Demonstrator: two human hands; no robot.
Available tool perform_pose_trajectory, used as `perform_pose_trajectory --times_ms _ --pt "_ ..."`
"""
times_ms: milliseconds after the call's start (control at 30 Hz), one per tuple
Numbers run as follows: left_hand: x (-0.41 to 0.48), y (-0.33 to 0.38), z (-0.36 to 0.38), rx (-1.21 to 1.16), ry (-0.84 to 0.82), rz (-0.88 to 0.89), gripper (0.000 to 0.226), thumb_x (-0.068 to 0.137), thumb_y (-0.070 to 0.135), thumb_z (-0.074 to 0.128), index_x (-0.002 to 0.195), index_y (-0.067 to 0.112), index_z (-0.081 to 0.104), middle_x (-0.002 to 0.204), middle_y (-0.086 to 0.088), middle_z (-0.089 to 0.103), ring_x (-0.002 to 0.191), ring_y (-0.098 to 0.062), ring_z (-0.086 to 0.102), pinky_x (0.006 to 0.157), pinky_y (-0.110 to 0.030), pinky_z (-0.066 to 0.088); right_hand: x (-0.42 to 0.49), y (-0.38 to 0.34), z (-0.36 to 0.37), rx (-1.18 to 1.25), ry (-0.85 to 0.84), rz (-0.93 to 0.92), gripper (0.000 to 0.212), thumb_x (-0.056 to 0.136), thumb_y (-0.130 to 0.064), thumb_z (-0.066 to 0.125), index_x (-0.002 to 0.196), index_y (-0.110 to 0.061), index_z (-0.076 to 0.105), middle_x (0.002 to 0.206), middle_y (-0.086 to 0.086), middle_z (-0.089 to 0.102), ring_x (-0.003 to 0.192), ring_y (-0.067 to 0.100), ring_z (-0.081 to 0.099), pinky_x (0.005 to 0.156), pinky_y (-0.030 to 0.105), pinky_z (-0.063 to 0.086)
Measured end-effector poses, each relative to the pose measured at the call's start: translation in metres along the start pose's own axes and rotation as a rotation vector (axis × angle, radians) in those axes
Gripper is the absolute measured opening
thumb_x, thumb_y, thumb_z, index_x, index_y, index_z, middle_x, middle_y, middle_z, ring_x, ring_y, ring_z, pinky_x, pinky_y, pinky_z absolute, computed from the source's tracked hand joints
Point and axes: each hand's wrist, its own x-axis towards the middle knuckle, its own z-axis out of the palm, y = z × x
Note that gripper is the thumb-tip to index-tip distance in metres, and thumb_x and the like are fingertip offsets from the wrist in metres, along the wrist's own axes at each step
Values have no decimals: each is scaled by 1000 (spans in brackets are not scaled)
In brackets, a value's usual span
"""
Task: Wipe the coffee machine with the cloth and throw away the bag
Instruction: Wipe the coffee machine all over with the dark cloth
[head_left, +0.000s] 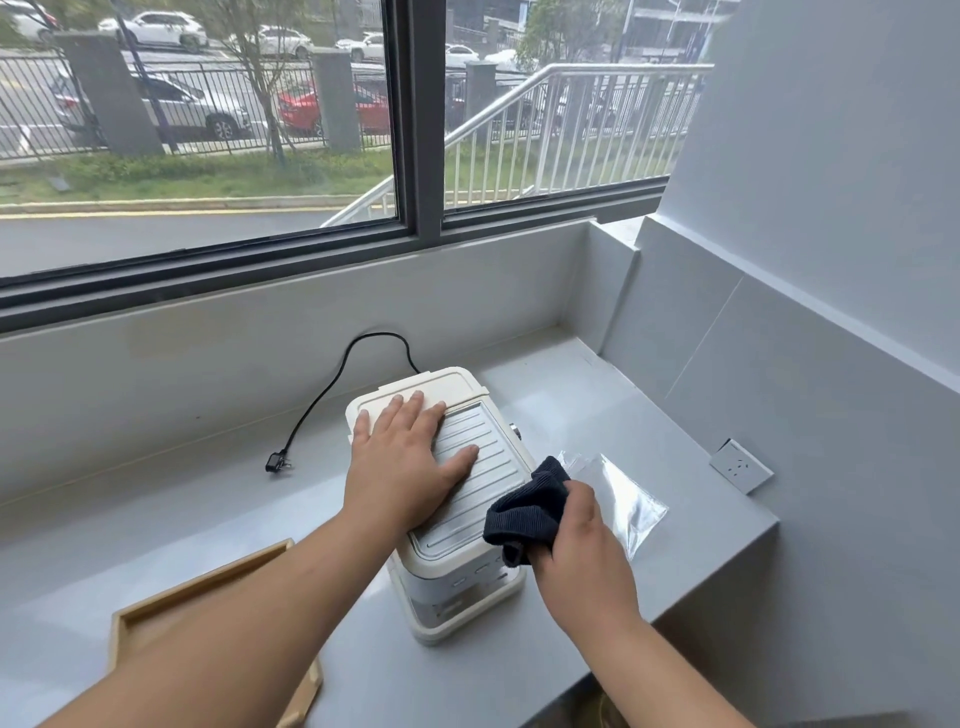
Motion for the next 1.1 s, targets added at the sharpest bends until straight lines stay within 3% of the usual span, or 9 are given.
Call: perform_pose_trajectory --times_ms 100,233,400,567,733,833,900,1000,1100 --pt "-5 -1 0 -38 32 20 78 90 77 39 154 34 47 169 2 36 159 -22 24 131 -49 7 -8 -2 4 -63 22 -33 64 83 -26 76 132 -20 35 128 4 59 100 37 66 68 43 52" --pt "-10 -6 0 -139 119 58 49 93 58 59 129 25 67 152 -2 56 143 -26 44 125 -44 24 -19 -7 9 -156 42 -110 67 75 -22 83 128 -16 42 119 7 57 94 36 63 69 40 50" --pt "-20 -9 -1 -168 189 123 37 87 49 53 102 21 73 119 1 68 117 -27 57 106 -42 41 -30 -23 13 -283 108 -297 57 65 -23 81 114 -18 52 98 2 58 85 28 52 73 40 50" --pt "-35 -22 1 -224 194 210 28 86 46 59 96 25 73 119 4 67 118 -24 57 103 -41 42 -36 -58 24 -339 66 -413 27 68 -29 65 90 -20 54 83 -3 54 76 25 47 66 38 44" --pt "-55 -49 -1 -306 234 247 20 87 35 80 101 22 73 120 5 65 116 -22 55 101 -37 44 -40 -91 29 -376 44 -529 19 64 -32 47 79 -21 51 73 -4 54 67 24 48 59 37 44" --pt "-68 -70 -7 -386 227 176 18 89 41 78 98 29 69 112 15 62 104 -9 52 90 -28 43 -38 -110 35 -440 9 -530 26 57 -27 64 79 -23 50 70 -4 56 63 24 51 56 35 45" --pt "-73 -81 -12 -454 144 74 17 92 51 70 86 37 63 92 21 63 84 -1 55 72 -26 44 -35 -123 43 -501 -50 -497 35 54 -25 70 84 -23 53 73 -3 59 65 24 55 57 36 47" --pt "-79 -98 -13 -603 7 -109 39 95 62 55 71 33 56 65 15 63 62 -7 55 61 -36 45 -30 -146 59 -538 -122 -461 40 65 -25 67 102 -21 55 89 0 63 78 28 60 67 40 49" --pt "-88 -110 -21 -906 -84 -262 50 90 69 47 70 23 55 58 9 56 56 -14 52 59 -39 47 -22 -166 75 -559 -118 -444 36 75 -23 65 108 -21 50 98 2 62 86 29 62 69 40 48"
